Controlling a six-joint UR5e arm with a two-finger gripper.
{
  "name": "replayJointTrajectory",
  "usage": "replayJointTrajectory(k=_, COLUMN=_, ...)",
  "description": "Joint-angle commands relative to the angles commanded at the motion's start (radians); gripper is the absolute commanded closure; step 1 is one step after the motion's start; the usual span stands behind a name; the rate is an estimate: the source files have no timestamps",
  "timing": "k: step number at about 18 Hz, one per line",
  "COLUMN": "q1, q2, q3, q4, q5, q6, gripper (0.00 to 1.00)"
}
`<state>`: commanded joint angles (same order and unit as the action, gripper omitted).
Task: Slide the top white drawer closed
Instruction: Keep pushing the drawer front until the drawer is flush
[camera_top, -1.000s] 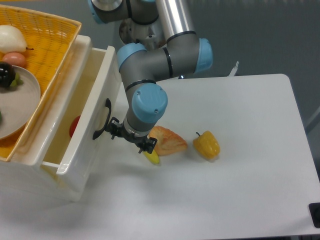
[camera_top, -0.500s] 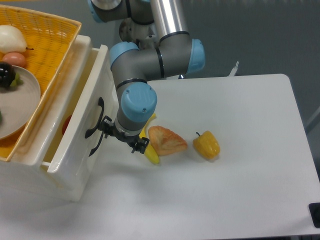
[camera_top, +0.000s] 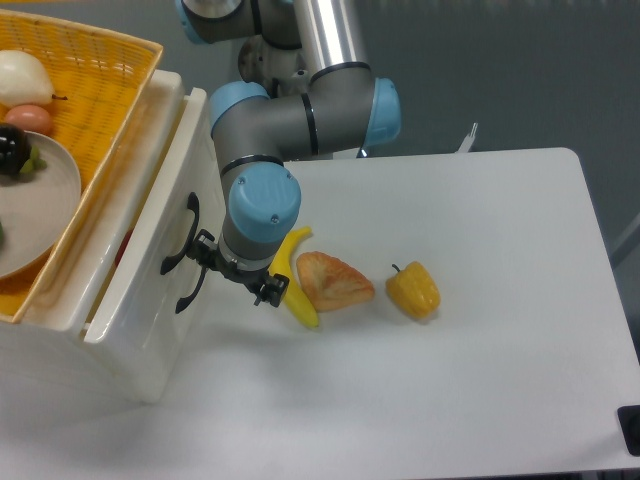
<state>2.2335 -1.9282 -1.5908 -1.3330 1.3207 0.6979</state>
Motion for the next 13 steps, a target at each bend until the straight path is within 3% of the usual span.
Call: replayJointTrajectory(k=13, q1=0.000, q2=0.000, q3=0.003, q4=-0.002, q5=0.003, q6=0.008, gripper=0.00)
